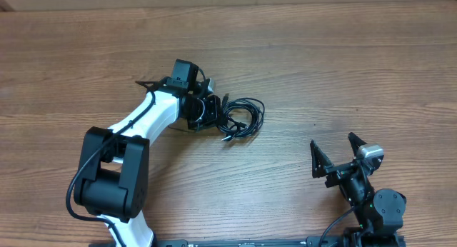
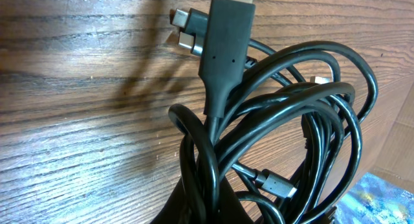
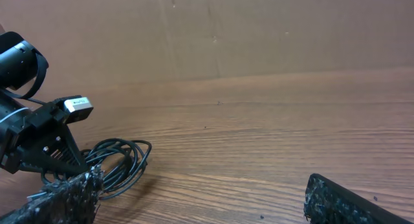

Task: Untangle cables
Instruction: 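Lift the grasped cable bundle with the left gripper, then move the right gripper toward the cables held by the left gripper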

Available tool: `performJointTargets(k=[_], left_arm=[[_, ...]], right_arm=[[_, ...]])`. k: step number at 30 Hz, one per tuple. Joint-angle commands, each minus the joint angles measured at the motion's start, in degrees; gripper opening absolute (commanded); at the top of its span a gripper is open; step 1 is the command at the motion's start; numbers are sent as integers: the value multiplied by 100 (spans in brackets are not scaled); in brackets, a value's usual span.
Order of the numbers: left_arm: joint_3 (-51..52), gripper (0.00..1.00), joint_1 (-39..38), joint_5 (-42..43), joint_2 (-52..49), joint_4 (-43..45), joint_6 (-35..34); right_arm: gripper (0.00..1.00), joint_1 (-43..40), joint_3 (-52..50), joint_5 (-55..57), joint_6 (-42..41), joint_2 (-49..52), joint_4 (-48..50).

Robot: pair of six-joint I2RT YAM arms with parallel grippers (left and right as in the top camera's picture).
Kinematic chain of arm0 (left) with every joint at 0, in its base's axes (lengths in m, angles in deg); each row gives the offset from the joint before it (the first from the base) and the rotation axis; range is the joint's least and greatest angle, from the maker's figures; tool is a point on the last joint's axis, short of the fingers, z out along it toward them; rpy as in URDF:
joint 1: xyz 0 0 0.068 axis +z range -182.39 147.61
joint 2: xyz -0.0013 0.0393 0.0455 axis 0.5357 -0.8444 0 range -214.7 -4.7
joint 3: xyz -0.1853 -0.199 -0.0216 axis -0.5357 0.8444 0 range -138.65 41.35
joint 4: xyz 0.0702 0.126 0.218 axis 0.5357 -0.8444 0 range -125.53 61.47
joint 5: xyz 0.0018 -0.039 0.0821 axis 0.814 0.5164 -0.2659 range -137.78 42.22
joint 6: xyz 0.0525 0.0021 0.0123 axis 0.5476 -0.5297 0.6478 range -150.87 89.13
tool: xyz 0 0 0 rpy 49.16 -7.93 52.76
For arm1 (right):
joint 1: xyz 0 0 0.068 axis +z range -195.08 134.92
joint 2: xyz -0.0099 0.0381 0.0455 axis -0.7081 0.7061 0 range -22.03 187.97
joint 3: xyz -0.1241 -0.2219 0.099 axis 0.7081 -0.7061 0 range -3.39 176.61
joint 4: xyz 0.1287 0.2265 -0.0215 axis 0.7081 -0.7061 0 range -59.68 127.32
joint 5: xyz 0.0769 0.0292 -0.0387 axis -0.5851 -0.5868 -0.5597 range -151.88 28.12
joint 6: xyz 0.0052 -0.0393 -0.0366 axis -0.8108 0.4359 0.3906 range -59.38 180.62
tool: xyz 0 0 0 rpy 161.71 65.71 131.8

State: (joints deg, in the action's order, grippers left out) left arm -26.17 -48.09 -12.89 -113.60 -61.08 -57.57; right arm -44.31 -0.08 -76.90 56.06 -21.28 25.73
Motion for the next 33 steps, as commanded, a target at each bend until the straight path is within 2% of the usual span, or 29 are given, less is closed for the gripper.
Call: performJointTargets(k=[1,12,23,31,33], left_arm=[[-98,4,2,70,-90,-26,-35],[-254,4,4,68,232,-66,-37],[-304,4,4,72,1180,-66,-37],[-304,4,4,98,1443,-376,-66],[-304,4,2,98,1443,-426,-267]], right_arm=[[100,-13,35,-24,-50,-35,15],[100,-13,35,-24,-50,-35,15],[100,-13,35,-24,-50,-35,15],[100,-13,35,-24,-48,-35,15],[100,-13,35,-24,-48,-35,15]])
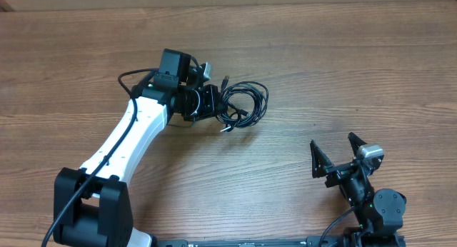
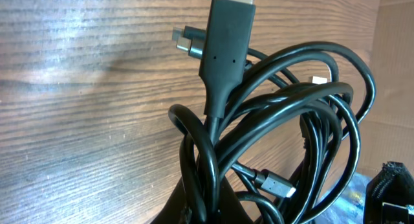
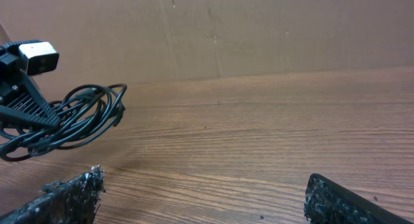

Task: Untangle cables
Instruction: 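Move the right gripper toward the cables held by the left gripper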

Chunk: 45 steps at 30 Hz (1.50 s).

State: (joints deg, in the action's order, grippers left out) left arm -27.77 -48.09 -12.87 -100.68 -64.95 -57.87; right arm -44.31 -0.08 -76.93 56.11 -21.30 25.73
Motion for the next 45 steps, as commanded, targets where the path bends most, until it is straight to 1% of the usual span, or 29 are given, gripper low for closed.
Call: performJointTargets(k=[1,2,4,10,14,16,19,23,26,30,34,38,45], left_arm=[[-144,4,2,96,151,-46,-396],[-144,4,2,96,151,-83,-730],[-144,4,2,94,151,-122,-1095],[-144,4,-7,114,151,-127,-1681],[-144,4,-7,114,151,-127,-2240],[-144,4,-7,111,151,-125,-2564],[-144,4,-7,109,151,-120,-3005],[-144,4,-7,105,151,-83,-3386],[-144,4,-7,87,151,-81,-3499],[-144,4,-7,66,151,-83,-3506],[-144,4,-7,63,151,-83,-3652],[-144,4,-7,44,151,-85,-3659],[-144,4,-11,0,151,-111,-4144]], right_arm=[[100,-13,35,-20,-52,-33,17],[100,-13,35,-20,-52,-33,17],[100,-13,35,-20,-55,-33,17],[100,-13,35,-22,-55,-33,17],[100,-13,35,-28,-63,-33,74],[100,-13,35,-282,-372,-33,269],[100,-13,35,-833,-1276,-33,614],[100,-13,55,-1744,-2046,-33,815],[100,-13,168,-2000,-2258,-33,807],[100,-20,535,-1998,-2249,70,767],[100,-20,1132,-1982,-2203,575,326],[100,-17,1871,-2142,-2116,1482,-396],[100,-13,3353,-2911,-1775,3526,-1279]])
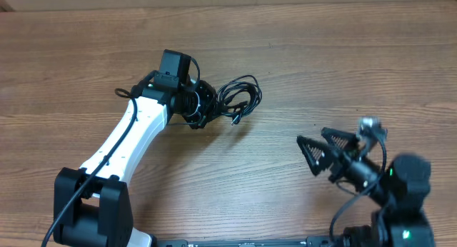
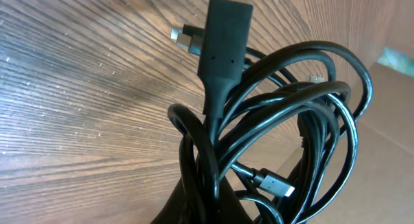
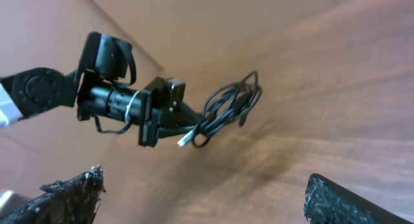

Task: Untangle cables
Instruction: 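Move the right gripper toward the cables held by the left gripper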

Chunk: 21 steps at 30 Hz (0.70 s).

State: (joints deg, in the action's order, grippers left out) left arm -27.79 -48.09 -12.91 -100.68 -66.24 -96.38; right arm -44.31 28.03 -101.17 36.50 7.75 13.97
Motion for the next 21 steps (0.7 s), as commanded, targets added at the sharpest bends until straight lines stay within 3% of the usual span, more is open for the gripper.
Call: performJointTargets(k=[1,5,12,15,19,21], left_arm=[[-142,4,-11,2,151,20,-299],[-142,4,-11,0,151,2,-350],[-142,4,-13,50,151,-87,-352],[-142,5,-13,50,149,-94,-398],[-142,4,-13,-98,149,-94,-835],[-142,4,-13,-101,151,-92,-960]], right_arm=[[100,-13,684,-691,184,887,-111],[100,-13,896,-1611,59,1799,516],[100,9,896,-3056,-1668,2914,2208],[99,127,896,-3106,-1644,3158,2389],[83,662,894,-2529,-1176,3342,2302],[83,885,894,-2083,-1029,3379,2168]])
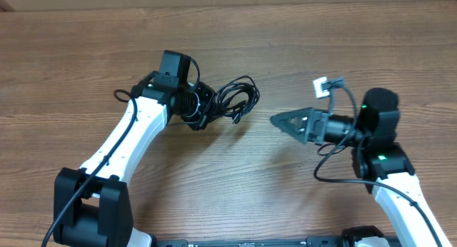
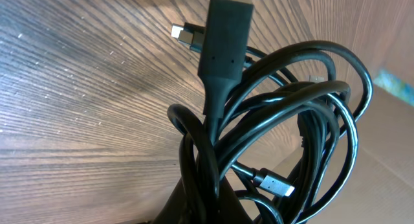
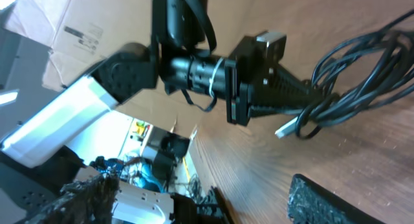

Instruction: Untangle cables

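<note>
A tangled bundle of black cables (image 1: 238,101) hangs above the wooden table (image 1: 343,47), with my left gripper (image 1: 206,109) shut on its left side. In the left wrist view the loops (image 2: 291,114) fill the frame, with a long black plug (image 2: 223,49) standing up and a silver-tipped connector (image 2: 275,184) low down. My right gripper (image 1: 280,121) points left at the bundle from a short way to its right, jaws open and nothing between them. The right wrist view shows the bundle (image 3: 362,75) held by the left gripper (image 3: 284,94), between my own wide-apart fingers (image 3: 336,201).
The left arm (image 1: 121,147) reaches in from the front left and the right arm (image 1: 378,161) from the front right. Cardboard boxes (image 3: 71,30) stand beyond the table's edge.
My right arm has moved left and toward the bundle; its open gripper now points at the cables from close by. The left gripper still holds the bundle in the same place.
At first my left gripper was shut on the bundle lying on the table, the right arm resting at the front right. Then the bundle was held off the table. Later the right arm had risen, turned toward it, and now stands near it.
</note>
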Available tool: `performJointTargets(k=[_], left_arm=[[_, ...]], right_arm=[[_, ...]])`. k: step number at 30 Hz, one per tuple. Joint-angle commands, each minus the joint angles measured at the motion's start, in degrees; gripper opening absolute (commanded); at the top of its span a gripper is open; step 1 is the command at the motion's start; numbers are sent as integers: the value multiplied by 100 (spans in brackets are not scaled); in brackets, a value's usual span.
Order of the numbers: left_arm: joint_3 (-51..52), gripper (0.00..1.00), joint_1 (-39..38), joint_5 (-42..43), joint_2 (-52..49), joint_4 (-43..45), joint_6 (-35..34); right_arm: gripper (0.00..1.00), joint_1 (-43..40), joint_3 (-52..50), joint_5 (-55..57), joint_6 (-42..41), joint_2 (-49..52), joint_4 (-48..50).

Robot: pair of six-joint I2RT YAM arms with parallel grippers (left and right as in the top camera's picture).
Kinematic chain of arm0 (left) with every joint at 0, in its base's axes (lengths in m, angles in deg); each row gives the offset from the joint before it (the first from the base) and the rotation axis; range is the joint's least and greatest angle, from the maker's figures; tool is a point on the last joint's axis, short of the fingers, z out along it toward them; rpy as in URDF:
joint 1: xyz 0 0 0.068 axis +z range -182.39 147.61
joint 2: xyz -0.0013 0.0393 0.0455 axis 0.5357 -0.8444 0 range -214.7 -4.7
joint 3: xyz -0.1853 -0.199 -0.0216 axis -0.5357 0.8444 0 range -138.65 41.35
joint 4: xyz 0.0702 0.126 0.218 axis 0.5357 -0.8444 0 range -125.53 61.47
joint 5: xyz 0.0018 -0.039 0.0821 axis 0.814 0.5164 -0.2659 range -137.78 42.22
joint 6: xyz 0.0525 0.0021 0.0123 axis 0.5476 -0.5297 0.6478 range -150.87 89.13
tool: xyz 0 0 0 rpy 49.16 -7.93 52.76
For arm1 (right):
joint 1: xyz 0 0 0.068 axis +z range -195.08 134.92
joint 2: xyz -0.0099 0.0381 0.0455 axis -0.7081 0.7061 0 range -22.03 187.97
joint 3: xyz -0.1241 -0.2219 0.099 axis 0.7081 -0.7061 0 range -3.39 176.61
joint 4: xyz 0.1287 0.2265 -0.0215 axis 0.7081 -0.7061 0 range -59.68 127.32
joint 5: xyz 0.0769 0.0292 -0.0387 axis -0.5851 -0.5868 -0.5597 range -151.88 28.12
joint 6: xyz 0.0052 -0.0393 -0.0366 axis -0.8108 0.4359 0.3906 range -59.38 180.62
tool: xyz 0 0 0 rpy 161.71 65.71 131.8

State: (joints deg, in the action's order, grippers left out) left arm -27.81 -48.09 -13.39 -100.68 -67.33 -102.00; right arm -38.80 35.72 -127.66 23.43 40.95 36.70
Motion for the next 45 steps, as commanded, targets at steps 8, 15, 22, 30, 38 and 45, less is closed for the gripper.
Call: performJointTargets(k=[8,15,22,30,38,45], left_arm=[[-140,4,-103,-332,149,98,-627],[-140,4,-389,-332,149,138,-997],[-140,4,-573,-350,149,149,-1700],[-140,4,-616,-328,149,254,-2155],[-140,4,-872,-525,149,592,-2326],[-140,4,-1027,-529,149,787,-2577]], right_arm=[[84,1364,125,3099,560,81,-516],[81,1847,125,4291,605,81,-595],[72,1864,122,4325,605,81,-675],[59,1864,107,4325,621,81,-839],[59,1864,107,4325,623,81,-868],[61,1864,107,4323,623,81,-925]])
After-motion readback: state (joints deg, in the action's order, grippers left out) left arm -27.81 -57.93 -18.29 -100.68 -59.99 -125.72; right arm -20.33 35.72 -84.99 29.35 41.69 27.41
